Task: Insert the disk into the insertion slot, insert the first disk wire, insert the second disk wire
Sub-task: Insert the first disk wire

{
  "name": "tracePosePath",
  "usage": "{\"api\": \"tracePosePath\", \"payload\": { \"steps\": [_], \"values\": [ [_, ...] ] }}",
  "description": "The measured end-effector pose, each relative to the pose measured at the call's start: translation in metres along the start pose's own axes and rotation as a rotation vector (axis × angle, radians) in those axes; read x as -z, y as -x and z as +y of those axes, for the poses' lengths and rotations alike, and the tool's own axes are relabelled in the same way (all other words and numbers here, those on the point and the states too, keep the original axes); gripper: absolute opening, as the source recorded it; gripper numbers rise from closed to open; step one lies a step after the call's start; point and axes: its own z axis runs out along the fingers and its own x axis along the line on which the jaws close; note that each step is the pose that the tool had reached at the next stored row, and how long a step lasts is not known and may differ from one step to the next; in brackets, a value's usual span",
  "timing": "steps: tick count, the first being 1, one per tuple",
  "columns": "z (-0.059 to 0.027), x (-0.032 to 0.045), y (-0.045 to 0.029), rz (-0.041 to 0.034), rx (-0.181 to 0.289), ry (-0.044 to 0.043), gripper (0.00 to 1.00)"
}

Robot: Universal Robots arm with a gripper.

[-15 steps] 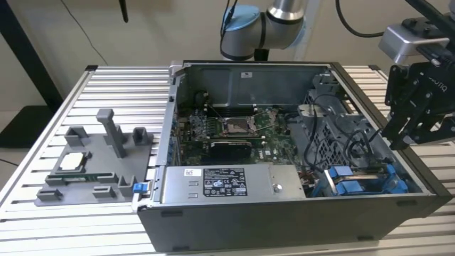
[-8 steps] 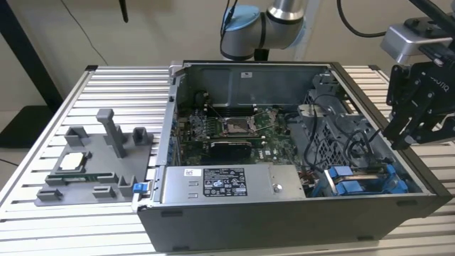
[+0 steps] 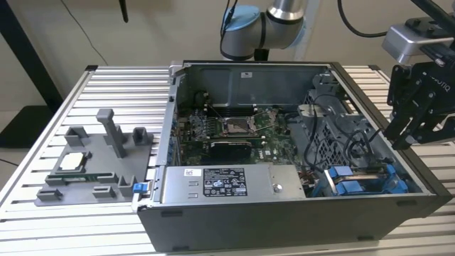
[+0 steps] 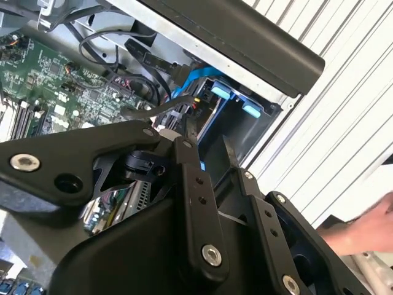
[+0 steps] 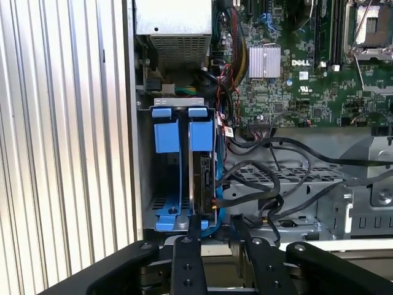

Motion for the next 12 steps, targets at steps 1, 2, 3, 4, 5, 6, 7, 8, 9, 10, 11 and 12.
{"api": "tracePosePath", "payload": {
  "steps": [1, 2, 3, 4, 5, 6, 7, 8, 9, 10, 11, 12],
  "values": [
    [0.0, 0.0, 0.0, 0.0, 0.0, 0.0, 1.0],
    [0.0, 0.0, 0.0, 0.0001, 0.0, 0.0, 1.0],
    [0.0, 0.0, 0.0, 0.0, 0.0, 0.0, 1.0],
    [-0.0001, 0.0, 0.0, 0.0, 0.0, 0.0, 1.0],
    [-0.0002, 0.0, 0.0, 0.0, 0.0, 0.0, 1.0],
    [-0.0009, 0.0, 0.0, 0.0001, 0.0, 0.0, 1.0],
    [-0.0021, -0.0001, 0.0, 0.0002, 0.0, 0.0003, 1.0],
    [-0.0038, -0.0002, 0.0001, 0.0, 0.0, 0.0008, 1.0],
    [-0.0059, -0.0003, 0.0003, 0.0001, 0.0, 0.0012, 1.0],
    [-0.0079, -0.0005, 0.0006, 0.0, 0.0, 0.0013, 1.0],
    [-0.0098, -0.0008, 0.0011, -0.0012, 0.0, 0.0015, 1.0],
    [-0.0114, -0.0011, 0.0016, -0.0042, 0.0, 0.0016, 1.0]
  ]
}}
